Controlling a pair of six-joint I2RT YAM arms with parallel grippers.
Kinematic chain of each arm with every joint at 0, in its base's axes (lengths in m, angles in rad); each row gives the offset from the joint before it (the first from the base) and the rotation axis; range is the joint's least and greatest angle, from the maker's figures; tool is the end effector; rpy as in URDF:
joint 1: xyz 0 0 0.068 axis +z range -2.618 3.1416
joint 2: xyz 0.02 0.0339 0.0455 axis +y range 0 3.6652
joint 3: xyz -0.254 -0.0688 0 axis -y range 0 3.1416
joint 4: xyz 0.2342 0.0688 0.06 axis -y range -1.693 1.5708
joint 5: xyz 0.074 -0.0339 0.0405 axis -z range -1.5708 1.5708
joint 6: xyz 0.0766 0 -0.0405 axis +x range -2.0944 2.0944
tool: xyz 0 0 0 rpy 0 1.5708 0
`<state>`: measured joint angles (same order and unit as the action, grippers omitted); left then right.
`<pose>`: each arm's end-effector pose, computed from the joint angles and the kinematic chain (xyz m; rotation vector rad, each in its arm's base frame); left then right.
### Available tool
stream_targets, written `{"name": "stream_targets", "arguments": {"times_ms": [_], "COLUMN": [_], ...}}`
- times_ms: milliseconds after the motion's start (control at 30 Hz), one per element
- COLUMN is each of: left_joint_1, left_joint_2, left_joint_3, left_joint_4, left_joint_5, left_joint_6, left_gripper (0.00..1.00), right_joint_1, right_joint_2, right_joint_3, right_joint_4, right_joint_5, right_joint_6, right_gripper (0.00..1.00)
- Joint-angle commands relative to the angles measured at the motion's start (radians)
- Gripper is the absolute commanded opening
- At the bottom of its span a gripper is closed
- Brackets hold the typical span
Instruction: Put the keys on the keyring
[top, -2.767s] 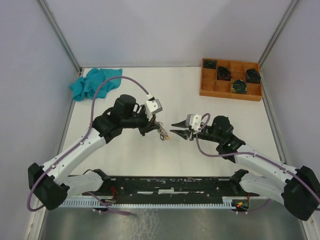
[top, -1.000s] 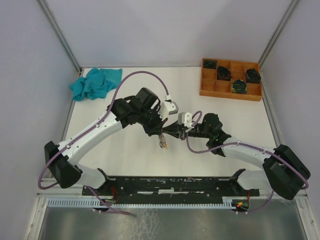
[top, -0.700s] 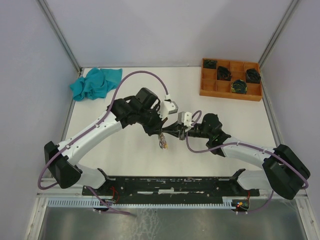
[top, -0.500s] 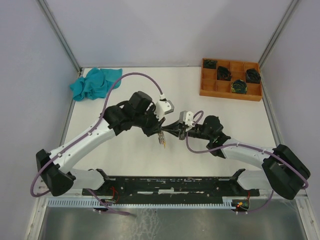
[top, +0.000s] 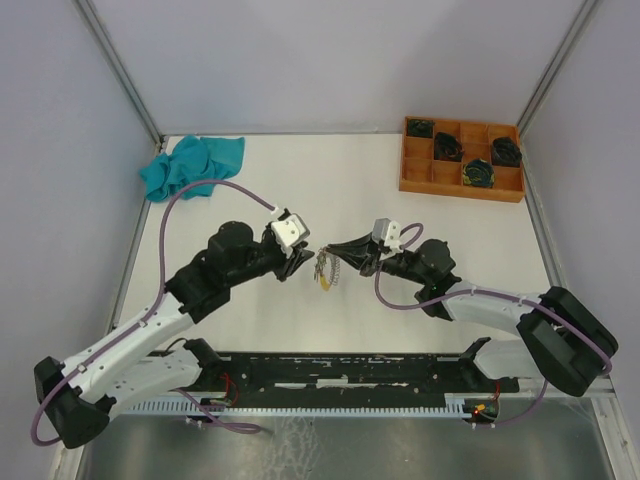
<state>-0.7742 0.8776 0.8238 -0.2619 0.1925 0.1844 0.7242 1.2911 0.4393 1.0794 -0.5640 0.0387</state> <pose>0.1589 -0.1759 0.3099 1.0037 1.6400 -0.5816 0.1859 0.2191 0.2522 -0.9286 1.1199 1.0077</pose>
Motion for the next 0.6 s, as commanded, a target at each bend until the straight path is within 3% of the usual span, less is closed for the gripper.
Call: {"name": "stream_targets", "arguments": {"times_ms": [0, 367, 567], "left_joint_1": [0.029, 0.162, 0.174], "left_joint_2": [-0.016, -0.031, -0.021], "left_joint_3": [-0.086, -0.170, -0.182], "left_joint_4": [0.243, 0.411, 0.433], "left_joint_5": [0.043, 0.236, 0.372], "left_joint_6": [-0.014, -0.061, -0.049], "left_gripper": [0.37, 0.37, 0.38], "right_joint_1": [-0.005, -0.007, -0.008], "right_joint_2": [0.003, -0.008, -0.004], "right_joint_3": [-0.002, -0.001, 0.002], "right_joint_4": [0.153, 0.140, 0.147], "right_joint_5": [0.006, -0.040, -0.045], "right_joint_6": [0.046, 0.036, 0.042], "right_gripper": [0.00, 0.00, 0.01]}}
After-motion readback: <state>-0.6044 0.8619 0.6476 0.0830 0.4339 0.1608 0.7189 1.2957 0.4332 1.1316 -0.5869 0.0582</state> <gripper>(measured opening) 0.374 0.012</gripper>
